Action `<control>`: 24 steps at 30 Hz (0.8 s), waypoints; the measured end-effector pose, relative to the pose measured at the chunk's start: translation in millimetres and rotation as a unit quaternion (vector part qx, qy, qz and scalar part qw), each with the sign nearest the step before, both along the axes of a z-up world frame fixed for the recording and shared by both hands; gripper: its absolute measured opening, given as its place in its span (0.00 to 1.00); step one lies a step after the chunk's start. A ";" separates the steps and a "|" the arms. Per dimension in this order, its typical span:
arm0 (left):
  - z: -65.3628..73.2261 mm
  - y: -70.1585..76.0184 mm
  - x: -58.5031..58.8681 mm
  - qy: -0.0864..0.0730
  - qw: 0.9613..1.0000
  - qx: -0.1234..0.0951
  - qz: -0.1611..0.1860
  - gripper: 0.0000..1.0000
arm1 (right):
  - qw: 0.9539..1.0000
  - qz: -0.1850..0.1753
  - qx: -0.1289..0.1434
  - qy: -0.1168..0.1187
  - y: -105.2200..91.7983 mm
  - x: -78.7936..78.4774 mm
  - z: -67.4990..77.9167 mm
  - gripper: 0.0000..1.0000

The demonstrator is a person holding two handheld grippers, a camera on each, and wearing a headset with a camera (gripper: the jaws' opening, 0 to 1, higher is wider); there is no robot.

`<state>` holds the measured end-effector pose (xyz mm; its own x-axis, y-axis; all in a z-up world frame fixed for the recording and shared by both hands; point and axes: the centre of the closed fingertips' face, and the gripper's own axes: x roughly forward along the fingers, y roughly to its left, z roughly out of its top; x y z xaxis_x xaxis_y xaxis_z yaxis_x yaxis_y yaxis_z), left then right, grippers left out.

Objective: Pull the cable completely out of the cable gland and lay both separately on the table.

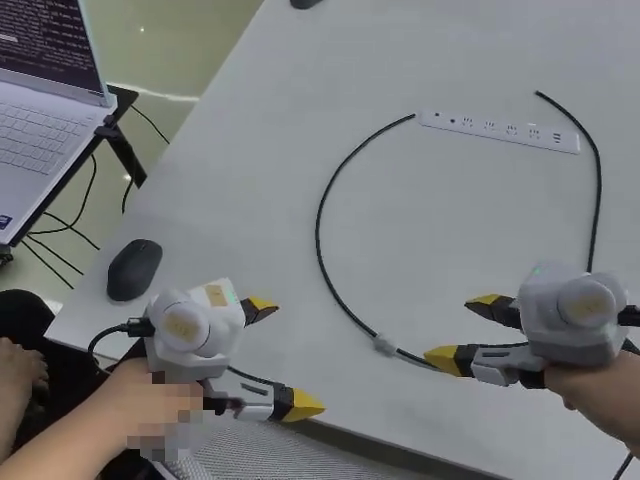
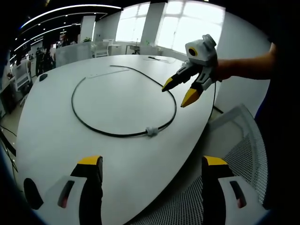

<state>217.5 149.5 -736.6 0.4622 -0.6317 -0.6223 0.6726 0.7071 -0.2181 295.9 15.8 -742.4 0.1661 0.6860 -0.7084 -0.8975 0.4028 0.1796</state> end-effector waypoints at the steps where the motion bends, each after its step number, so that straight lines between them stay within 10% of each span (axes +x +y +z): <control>1: -0.2 0.3 0.1 0.000 1.000 0.000 0.000 0.88 | 1.000 0.001 -0.001 0.001 0.9 0.0 -0.7 0.56; 24: -9.5 10.5 2.2 0.014 1.000 -0.012 0.002 0.88 | 0.994 0.070 -0.081 0.023 32.0 -3.1 -54.7 0.35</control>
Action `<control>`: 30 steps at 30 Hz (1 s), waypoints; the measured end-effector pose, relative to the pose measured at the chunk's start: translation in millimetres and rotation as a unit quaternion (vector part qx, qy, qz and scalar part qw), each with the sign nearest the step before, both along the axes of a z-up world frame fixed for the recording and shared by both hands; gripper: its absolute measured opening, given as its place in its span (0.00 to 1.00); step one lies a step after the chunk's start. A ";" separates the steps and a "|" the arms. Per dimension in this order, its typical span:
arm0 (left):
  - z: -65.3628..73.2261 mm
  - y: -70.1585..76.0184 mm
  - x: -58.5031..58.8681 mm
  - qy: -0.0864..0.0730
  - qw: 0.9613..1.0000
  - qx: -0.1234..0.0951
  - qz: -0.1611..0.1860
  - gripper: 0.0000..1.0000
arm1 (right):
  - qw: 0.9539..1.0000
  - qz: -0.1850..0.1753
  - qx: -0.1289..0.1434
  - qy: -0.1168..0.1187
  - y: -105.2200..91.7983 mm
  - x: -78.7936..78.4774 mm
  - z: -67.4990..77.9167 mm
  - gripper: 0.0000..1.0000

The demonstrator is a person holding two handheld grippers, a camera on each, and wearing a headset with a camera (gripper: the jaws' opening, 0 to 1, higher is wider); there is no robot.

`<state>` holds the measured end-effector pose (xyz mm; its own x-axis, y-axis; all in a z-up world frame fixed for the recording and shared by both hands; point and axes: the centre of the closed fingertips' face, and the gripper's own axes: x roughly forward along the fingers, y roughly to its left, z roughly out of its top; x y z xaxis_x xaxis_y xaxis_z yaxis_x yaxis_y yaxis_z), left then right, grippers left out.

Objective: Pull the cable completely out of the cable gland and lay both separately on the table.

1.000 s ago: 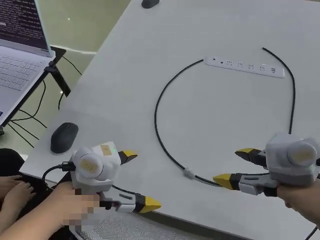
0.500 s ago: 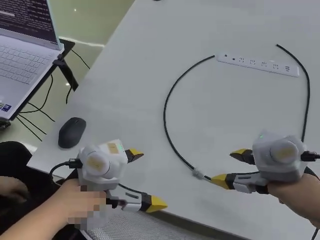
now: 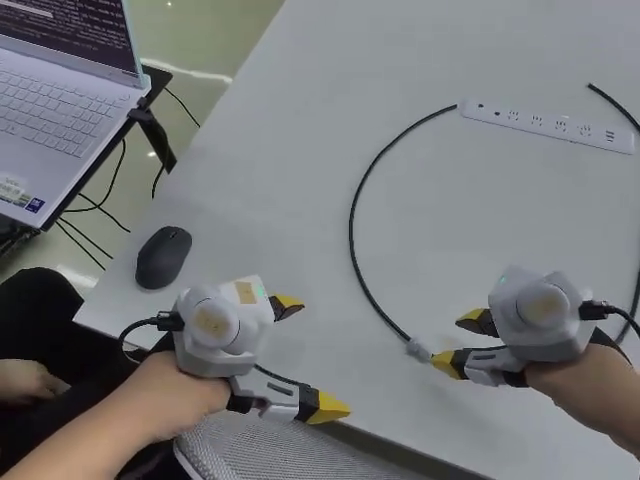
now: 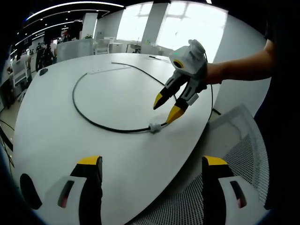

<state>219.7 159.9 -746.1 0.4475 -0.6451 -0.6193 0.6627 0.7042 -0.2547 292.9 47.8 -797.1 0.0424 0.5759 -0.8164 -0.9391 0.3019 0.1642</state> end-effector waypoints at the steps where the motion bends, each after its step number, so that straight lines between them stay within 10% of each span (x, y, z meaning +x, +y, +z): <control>1: -0.4 0.1 -0.1 0.000 1.000 0.000 -0.001 0.87 | 1.000 0.001 0.000 0.004 0.4 -0.5 -1.7 0.33; 30: -11.1 12.6 0.5 0.012 1.000 0.004 0.009 0.84 | 0.998 0.045 -0.037 0.020 16.2 -14.8 -26.3 0.10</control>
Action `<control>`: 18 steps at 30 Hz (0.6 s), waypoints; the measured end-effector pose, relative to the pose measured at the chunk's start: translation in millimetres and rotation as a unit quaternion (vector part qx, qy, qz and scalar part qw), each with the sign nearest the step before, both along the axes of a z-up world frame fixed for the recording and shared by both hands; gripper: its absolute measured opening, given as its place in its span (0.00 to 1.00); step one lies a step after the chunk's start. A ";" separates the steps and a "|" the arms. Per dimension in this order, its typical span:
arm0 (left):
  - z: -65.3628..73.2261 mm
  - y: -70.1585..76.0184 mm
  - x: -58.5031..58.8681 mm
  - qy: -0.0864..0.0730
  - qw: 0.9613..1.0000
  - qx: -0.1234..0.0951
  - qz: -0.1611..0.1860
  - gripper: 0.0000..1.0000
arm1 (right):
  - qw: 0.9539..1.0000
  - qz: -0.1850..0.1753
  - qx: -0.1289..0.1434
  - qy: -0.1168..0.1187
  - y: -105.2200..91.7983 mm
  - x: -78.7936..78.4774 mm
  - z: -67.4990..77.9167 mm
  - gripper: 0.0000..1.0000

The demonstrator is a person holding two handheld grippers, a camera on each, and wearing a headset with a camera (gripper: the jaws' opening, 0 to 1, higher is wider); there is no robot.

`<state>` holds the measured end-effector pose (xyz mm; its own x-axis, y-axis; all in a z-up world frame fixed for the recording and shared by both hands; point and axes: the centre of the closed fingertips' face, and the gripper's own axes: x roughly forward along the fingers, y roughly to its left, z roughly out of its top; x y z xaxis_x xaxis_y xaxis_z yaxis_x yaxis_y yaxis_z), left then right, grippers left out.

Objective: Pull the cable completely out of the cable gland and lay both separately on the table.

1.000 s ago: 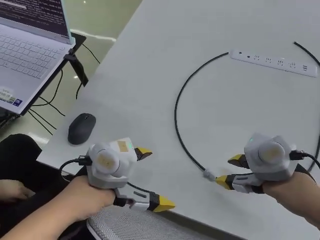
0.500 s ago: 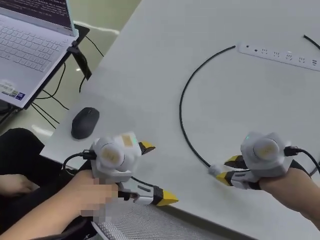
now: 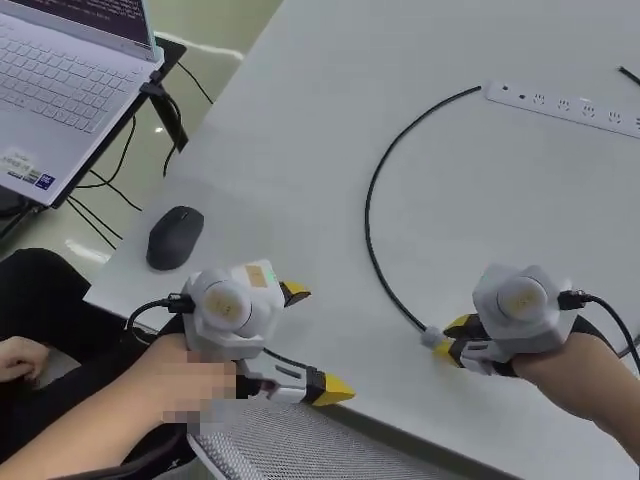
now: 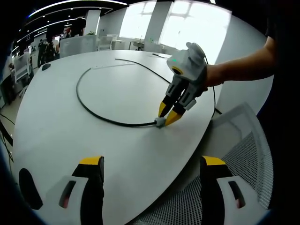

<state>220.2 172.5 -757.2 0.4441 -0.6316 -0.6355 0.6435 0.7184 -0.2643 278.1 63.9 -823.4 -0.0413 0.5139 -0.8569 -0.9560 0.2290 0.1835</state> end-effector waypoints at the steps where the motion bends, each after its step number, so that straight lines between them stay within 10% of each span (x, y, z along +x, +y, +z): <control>1: -0.4 0.8 -0.3 0.001 1.000 0.000 0.000 0.84 | 1.000 0.000 -0.004 -0.003 -0.6 0.6 -1.6 0.10; 18: 3.4 -6.3 1.1 0.001 1.000 -0.003 -0.009 0.81 | 1.000 0.000 0.002 -0.015 -2.3 0.4 9.3 0.08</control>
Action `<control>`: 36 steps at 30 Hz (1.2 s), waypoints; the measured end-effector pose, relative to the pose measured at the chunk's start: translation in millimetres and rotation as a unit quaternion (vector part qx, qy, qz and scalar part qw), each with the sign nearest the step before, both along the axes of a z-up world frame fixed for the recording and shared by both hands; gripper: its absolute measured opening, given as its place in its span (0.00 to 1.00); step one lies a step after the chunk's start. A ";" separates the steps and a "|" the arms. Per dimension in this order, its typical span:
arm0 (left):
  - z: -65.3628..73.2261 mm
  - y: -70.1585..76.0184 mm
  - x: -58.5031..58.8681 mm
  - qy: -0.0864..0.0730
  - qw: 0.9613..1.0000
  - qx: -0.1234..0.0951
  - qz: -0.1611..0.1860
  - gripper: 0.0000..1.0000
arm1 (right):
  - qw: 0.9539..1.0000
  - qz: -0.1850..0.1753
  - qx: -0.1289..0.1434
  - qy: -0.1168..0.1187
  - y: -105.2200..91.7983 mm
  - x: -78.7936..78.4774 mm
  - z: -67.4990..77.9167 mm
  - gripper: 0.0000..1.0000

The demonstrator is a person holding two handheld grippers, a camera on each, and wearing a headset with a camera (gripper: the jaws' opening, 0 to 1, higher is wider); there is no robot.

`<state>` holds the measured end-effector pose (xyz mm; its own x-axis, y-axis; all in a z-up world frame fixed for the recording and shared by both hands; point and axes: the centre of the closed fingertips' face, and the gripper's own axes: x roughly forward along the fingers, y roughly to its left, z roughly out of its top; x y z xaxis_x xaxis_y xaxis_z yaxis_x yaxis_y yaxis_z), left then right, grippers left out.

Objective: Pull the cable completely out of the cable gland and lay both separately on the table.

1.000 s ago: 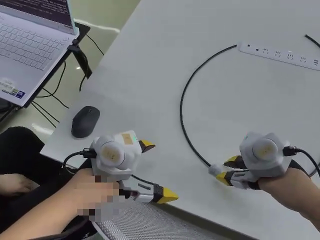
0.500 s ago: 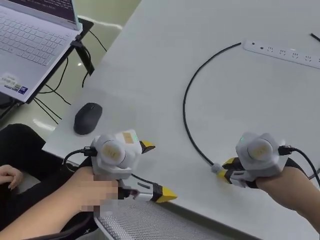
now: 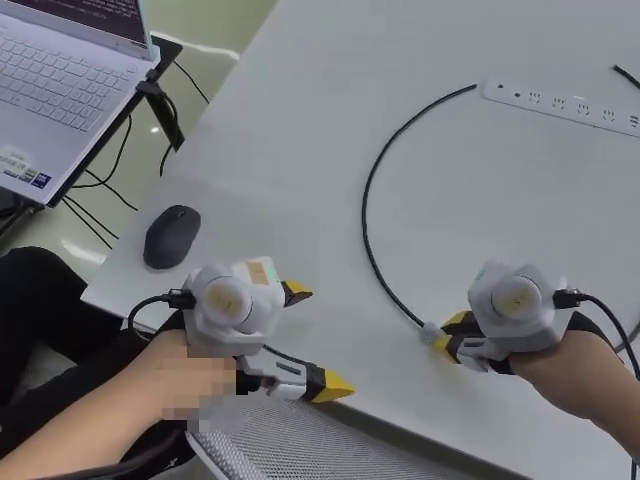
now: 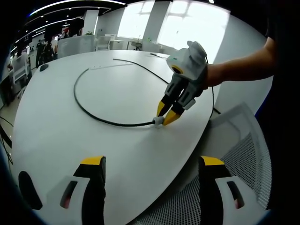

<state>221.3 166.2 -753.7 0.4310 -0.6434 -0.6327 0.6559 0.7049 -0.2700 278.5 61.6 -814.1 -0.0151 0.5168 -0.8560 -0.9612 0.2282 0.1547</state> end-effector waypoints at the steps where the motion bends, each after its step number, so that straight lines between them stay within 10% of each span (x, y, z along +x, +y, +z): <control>1: 1.0 -0.9 0.8 -0.002 1.000 0.000 0.000 0.82 | 1.000 -0.002 0.002 0.001 -0.7 0.0 2.3 0.08; 28: 47.2 -61.1 4.7 -0.050 0.998 0.003 -0.045 0.80 | 0.999 0.012 0.043 -0.001 -37.5 -38.8 71.4 0.07; 36: 58.1 -78.0 -9.9 -0.060 0.997 0.008 -0.053 0.79 | 0.998 0.023 0.062 0.004 -45.1 -56.1 93.8 0.07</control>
